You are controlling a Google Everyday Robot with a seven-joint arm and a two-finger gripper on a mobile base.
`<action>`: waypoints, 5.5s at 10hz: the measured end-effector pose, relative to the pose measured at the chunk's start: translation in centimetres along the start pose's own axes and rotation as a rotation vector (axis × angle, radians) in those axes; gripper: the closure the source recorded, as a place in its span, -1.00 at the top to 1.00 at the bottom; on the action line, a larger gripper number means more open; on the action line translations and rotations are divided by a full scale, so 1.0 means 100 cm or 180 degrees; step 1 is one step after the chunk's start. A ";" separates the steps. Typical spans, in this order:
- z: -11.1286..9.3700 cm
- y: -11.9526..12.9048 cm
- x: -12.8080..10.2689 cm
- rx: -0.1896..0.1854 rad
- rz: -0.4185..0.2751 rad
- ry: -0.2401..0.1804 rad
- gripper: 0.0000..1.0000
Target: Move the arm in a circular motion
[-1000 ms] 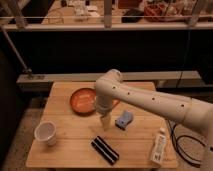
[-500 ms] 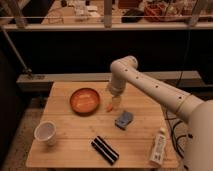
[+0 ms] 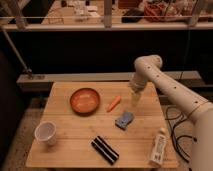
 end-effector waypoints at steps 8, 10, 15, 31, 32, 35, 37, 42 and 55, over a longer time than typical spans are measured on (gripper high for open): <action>-0.029 0.151 0.070 -0.0036 -0.0016 0.0223 0.60; -0.031 0.176 0.040 -0.0092 -0.0257 0.0165 0.60; -0.032 0.236 -0.084 -0.0260 -0.0963 -0.0073 0.60; 0.042 -0.019 -0.172 0.0009 -0.0906 0.0353 0.60; 0.041 -0.027 -0.148 0.0019 -0.0733 0.0435 0.60; 0.034 -0.031 -0.077 0.0007 -0.0258 0.0564 0.60; 0.033 -0.025 -0.022 -0.0056 0.0083 0.0562 0.60; 0.021 -0.006 0.077 -0.0071 0.0353 0.0534 0.60; 0.003 0.078 0.107 -0.0152 0.0532 0.0458 0.60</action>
